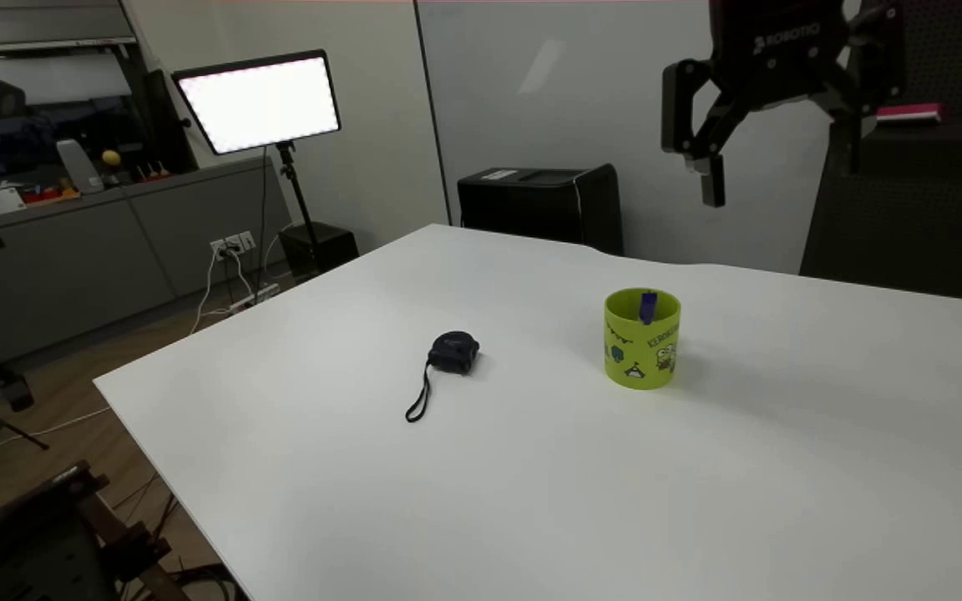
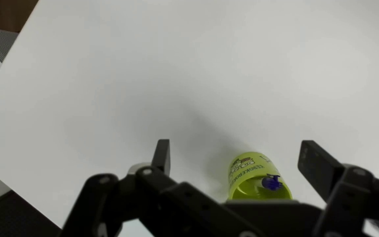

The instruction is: Take the marker out of the yellow mug

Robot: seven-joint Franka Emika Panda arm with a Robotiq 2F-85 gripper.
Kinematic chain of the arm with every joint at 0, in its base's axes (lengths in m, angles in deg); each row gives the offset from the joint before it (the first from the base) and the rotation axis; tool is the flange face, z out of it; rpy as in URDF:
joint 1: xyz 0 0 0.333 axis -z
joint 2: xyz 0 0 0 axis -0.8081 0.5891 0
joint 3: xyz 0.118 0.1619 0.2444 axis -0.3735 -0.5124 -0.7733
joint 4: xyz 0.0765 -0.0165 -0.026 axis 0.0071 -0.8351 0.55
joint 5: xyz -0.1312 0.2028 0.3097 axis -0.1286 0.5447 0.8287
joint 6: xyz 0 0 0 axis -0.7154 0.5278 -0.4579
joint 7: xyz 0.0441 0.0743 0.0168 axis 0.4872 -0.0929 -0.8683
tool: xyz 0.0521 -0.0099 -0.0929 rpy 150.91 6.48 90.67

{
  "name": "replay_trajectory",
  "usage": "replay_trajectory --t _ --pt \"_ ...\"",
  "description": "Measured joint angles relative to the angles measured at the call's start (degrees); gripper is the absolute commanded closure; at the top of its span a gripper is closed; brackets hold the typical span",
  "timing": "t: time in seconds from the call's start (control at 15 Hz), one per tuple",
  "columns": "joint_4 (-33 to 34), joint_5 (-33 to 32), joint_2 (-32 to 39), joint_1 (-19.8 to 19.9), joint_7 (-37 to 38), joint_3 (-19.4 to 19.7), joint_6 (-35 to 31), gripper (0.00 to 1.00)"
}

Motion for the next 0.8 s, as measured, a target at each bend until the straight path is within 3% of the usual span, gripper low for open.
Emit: replay_trajectory --t 0.8 --pt "4.7 -0.4 5.51 -3.35 8.82 -2.91 4.08 0.0"
